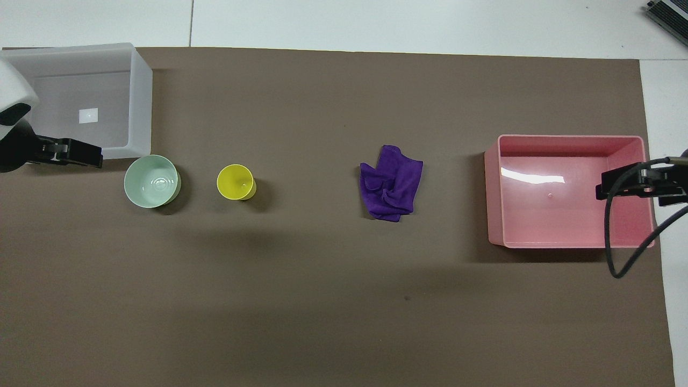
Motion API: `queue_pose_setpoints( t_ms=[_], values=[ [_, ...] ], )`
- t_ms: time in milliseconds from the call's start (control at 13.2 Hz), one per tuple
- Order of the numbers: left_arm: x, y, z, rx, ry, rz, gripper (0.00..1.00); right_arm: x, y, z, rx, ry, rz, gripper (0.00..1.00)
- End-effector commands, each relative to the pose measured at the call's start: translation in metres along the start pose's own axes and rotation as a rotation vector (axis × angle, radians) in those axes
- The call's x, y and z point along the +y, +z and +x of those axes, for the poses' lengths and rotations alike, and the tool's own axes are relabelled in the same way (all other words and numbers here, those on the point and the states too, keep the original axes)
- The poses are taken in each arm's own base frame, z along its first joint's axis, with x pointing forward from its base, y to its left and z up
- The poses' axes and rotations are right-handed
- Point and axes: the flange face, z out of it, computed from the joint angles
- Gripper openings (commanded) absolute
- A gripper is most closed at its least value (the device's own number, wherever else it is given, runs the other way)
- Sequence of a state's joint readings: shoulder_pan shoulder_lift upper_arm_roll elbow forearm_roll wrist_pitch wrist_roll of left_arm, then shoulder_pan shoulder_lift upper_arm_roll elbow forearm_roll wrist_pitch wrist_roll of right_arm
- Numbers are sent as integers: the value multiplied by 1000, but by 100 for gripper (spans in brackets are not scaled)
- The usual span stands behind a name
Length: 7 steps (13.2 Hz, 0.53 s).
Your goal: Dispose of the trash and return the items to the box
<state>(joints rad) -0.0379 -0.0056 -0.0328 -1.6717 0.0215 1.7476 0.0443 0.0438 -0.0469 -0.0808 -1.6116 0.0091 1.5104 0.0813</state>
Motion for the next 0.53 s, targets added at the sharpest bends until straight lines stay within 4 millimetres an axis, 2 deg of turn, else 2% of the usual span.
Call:
queue_pose_setpoints(
  t_ms=[0,228,456],
  values=[
    [-8,-5,-4,14,-12,19,100,-1,2,-2,18,-9,-9,100],
    [-18,-4,-4,18,-24,12,100,-42,11,-1,31,-53,-40,100],
    [-21,-2,0,33,-34,3,100,-96,37,13,70,-40,-26,100]
  ],
)
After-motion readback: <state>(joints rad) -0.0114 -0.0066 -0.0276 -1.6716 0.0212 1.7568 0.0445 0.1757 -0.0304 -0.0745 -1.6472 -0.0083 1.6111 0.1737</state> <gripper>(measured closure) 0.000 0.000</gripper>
